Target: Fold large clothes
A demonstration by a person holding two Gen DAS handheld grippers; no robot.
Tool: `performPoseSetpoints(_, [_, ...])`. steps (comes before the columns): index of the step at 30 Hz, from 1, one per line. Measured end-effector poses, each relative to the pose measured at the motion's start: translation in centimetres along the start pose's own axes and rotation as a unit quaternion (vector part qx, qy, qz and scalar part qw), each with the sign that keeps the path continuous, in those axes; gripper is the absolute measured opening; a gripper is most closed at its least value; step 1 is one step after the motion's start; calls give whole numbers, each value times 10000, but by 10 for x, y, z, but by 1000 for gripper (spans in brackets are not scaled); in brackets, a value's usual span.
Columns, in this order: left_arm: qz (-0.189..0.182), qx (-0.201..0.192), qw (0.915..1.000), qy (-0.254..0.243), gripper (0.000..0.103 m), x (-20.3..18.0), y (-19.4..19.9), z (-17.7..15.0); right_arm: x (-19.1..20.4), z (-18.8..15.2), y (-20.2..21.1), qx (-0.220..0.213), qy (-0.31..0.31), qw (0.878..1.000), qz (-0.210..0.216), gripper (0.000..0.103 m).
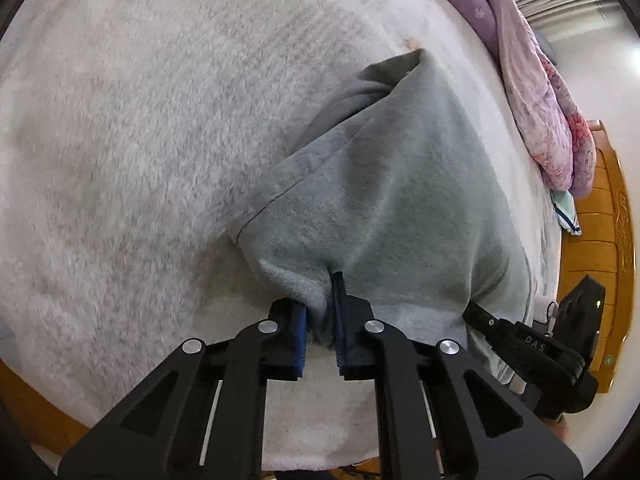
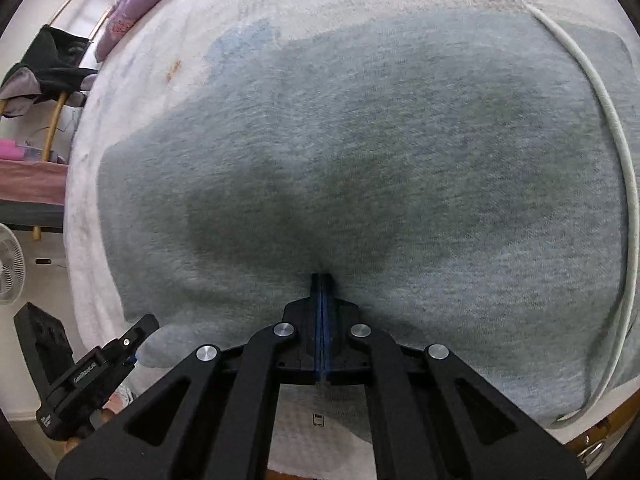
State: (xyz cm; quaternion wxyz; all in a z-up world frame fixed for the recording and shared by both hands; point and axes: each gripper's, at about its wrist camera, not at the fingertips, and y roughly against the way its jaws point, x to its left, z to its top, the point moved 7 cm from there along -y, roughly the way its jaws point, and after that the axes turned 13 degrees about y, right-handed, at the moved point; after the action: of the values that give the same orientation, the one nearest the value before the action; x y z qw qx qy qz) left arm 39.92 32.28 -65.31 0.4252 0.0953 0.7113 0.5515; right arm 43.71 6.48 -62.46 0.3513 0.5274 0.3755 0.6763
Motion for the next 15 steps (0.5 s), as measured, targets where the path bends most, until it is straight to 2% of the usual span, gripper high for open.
performPoseSetpoints(2, [-125,-23,9999,6,9,-6,7,1,5,-1,11,-149,195,9997,6,6])
performPoseSetpoints(5, [-396,-81,9992,-75,9,-23,30,-1,33,-7,33,-473,889,9949,71,32])
performPoseSetpoints(6, [-428,-100,9990,-117,9,-29,35,-2,46,-10,41,-626,1173,9911,96,46])
performPoseSetpoints(7, [-483,-139,9985,-193,9,-39,42,-3,56,-14,47,-738,1388,9875,125,52])
performPoseSetpoints(8, [-524,-147,9982,-233,9,-45,47,-5,71,-19,54,-894,1689,9814,177,52])
performPoseSetpoints(11, [-719,-103,9973,-126,9,-56,54,-8,107,-32,62,-1192,2425,9624,289,63])
performPoseSetpoints(13, [-757,-95,9970,-121,9,-65,56,-8,128,-37,52,-1288,2911,9477,219,66])
performPoseSetpoints(15, [-773,-68,9969,-163,9,-73,58,-10,140,-39,38,-1307,3179,9389,193,66])
